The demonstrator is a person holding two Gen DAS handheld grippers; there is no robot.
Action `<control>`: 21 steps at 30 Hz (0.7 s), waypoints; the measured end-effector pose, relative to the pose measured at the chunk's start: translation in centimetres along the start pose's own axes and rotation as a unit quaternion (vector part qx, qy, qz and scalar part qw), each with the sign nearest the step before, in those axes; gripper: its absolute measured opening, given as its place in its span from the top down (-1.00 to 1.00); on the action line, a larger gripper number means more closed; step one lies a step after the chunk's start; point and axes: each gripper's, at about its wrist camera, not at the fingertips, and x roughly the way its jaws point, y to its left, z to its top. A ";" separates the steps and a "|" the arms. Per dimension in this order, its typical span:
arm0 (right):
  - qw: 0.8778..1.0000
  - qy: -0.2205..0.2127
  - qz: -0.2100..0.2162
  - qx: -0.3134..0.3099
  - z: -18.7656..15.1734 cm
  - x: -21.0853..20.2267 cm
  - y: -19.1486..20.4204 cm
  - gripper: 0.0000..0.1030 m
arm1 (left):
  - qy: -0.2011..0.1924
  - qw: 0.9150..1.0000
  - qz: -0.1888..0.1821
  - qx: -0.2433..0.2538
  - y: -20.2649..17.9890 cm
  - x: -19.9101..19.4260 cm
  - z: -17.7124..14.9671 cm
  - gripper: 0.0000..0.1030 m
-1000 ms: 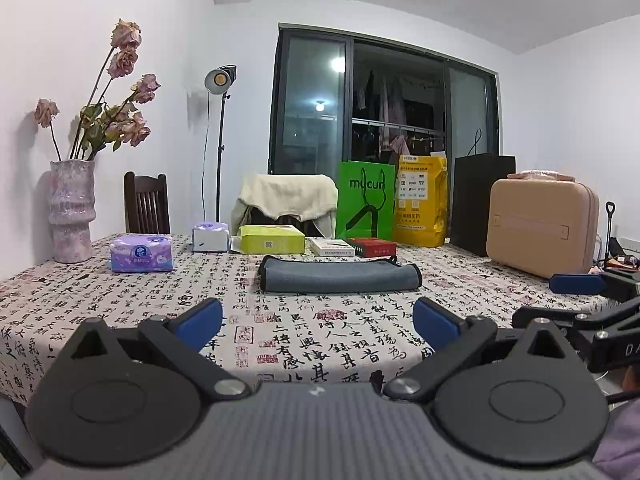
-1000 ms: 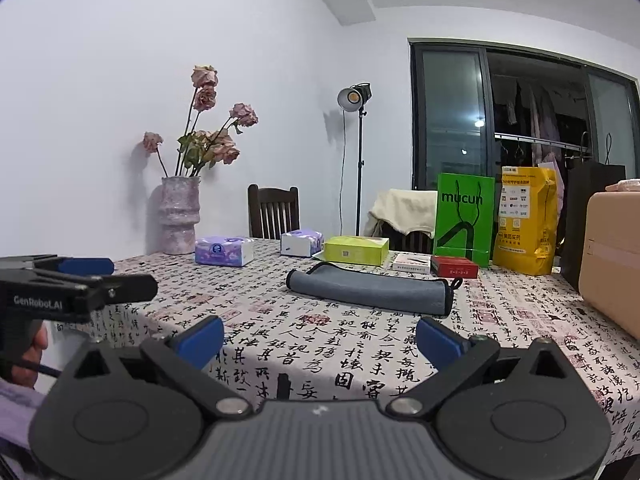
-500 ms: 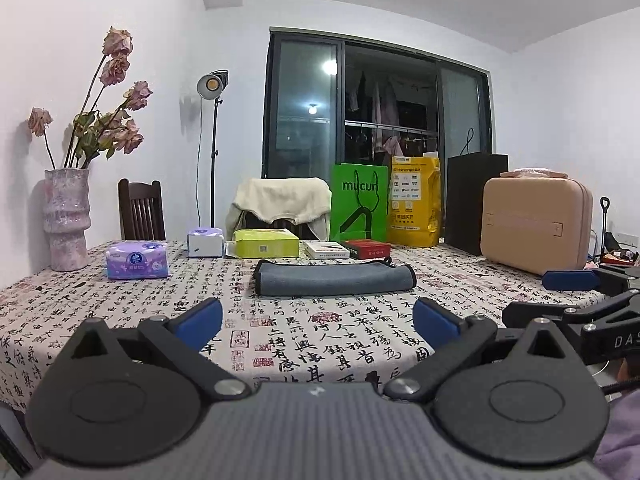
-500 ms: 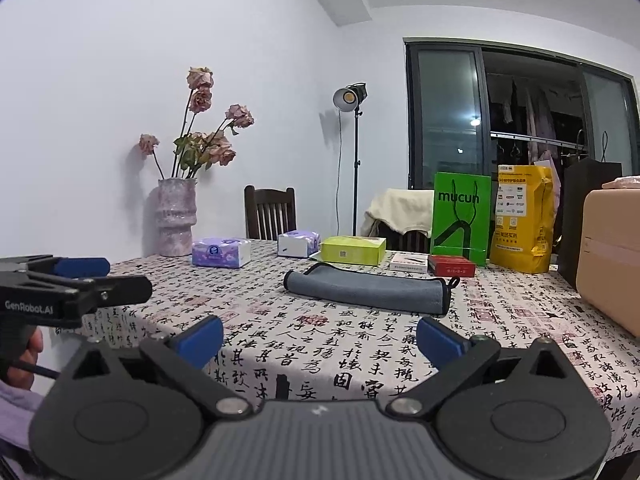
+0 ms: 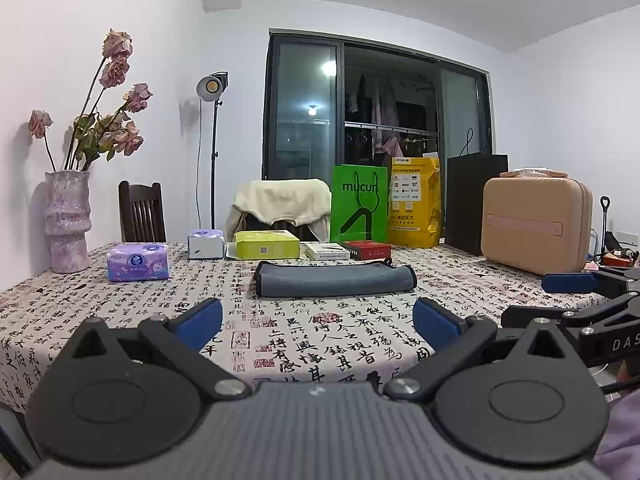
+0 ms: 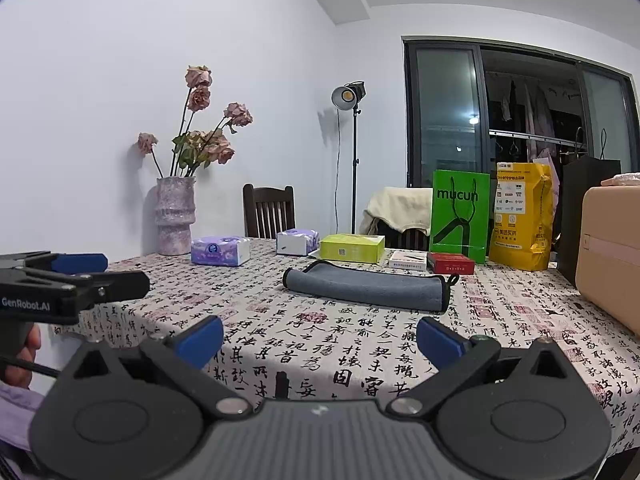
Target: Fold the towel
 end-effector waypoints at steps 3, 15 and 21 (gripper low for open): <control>1.000 0.001 0.001 0.000 -0.1 0.1 0.0 -1.00 | 0.000 1.000 0.000 0.000 0.0 0.0 0.0 -1.00; 1.000 0.000 0.002 0.000 -0.1 0.1 0.1 -1.00 | -0.002 1.000 -0.001 0.003 -0.1 -0.2 0.0 -1.00; 1.000 0.000 0.000 0.000 -0.2 0.1 0.1 -1.00 | -0.002 1.000 -0.001 0.003 0.0 -0.1 0.1 -1.00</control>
